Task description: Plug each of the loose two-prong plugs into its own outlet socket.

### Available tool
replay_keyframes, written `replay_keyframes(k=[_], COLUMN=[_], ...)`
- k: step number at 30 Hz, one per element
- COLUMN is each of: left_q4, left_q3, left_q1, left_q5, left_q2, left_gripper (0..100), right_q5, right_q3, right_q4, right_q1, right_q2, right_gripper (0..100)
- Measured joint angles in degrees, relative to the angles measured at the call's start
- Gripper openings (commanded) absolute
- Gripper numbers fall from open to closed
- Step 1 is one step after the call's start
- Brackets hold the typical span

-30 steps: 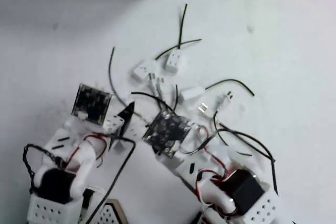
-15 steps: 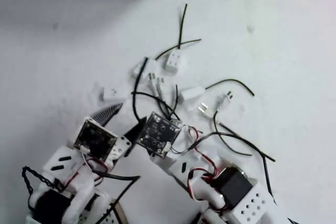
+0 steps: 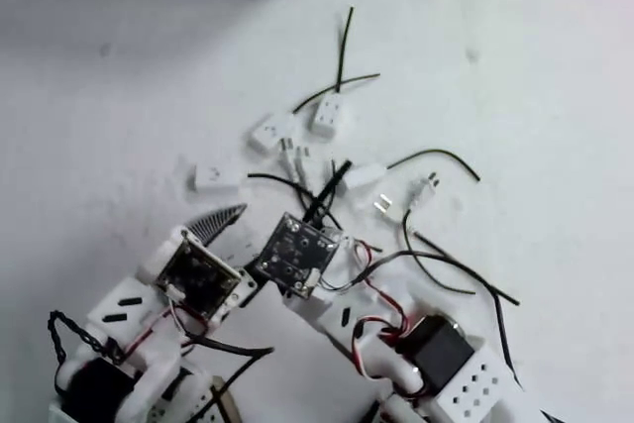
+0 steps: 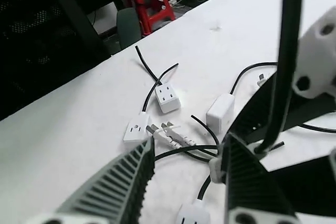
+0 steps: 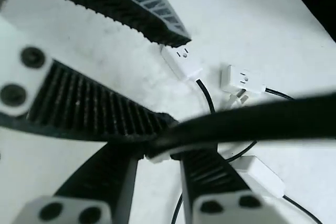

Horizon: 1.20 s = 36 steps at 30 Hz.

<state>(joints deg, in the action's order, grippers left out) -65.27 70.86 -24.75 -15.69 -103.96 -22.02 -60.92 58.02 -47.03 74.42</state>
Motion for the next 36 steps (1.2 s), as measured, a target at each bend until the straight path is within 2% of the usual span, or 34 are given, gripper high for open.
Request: replay_keyframes(k=[4, 6, 13, 19, 26, 36], left_q4=[-0.26, -0.26, 3.16, 2.73, 0.79, 0.79], left_q3=[0.00, 0.09, 0.09, 0.09, 1.67, 5.36], left_q1=[0.53, 3.25, 21.98, 37.10, 52.04, 54.68], left_q5=[-0.18, -0.18, 4.66, 7.56, 8.88, 8.88], left_q2=[0.00, 0.00, 0.00, 0.00, 0.00, 0.18], left_gripper=[22, 22, 22, 22, 22, 22], right_q5=[2.29, 3.78, 7.91, 12.66, 22.15, 24.26], right_q3=[-0.35, -0.35, 0.00, 8.26, 18.29, 21.54], right_q4=[0.00, -0.18, -2.73, -2.90, -2.90, -10.37], right_q1=[0.00, -0.18, -0.09, -0.26, -3.16, -5.36], right_q2=[0.00, 0.00, -3.96, -20.40, -39.56, -58.81], right_gripper=[1.8, 1.8, 1.7, 1.8, 1.9, 1.8])
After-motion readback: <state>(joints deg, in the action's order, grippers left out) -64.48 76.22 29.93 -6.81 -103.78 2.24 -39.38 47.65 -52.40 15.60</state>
